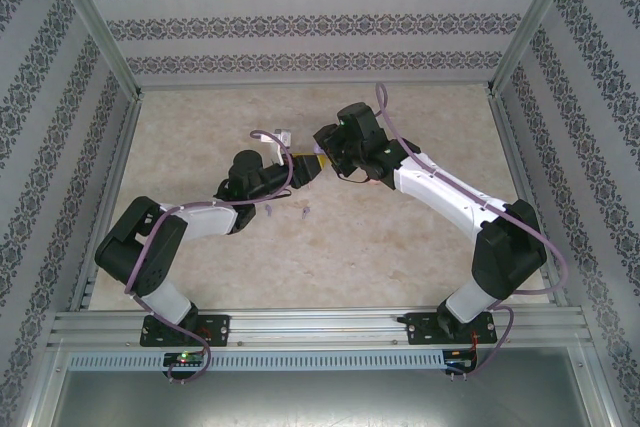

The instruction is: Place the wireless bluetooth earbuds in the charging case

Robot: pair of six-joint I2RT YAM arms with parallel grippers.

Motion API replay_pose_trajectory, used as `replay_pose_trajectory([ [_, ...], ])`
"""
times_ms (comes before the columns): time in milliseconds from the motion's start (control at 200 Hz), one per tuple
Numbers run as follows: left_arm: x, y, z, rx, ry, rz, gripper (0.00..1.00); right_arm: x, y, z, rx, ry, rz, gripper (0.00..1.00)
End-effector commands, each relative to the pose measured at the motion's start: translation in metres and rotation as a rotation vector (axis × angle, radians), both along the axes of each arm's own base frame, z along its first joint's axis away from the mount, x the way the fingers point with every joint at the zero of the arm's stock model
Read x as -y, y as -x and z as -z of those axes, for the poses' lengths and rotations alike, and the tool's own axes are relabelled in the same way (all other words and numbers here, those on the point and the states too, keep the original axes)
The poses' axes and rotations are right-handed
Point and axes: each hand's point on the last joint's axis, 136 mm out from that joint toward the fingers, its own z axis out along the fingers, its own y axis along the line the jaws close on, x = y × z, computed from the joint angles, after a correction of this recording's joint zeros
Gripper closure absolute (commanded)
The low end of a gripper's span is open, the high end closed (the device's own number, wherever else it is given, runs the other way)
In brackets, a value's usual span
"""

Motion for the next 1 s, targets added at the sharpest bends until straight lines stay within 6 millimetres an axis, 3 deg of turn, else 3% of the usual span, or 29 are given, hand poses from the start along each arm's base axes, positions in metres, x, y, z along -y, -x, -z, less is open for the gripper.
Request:
replay_pose_trajectory([
  [0, 0.0085, -0.0039, -0.0197, 0.067, 0.034, 0.004, 0.55, -0.0088, 0.0021, -0.0039, 0.006, -0.025, -0.012, 0.65],
  [994, 0.0052, -0.0089, -0.0234, 0.085, 0.039, -0.026, 0.74, -0.0033, 0.0034, 0.0023, 0.002, -0.025, 0.012, 0.65],
])
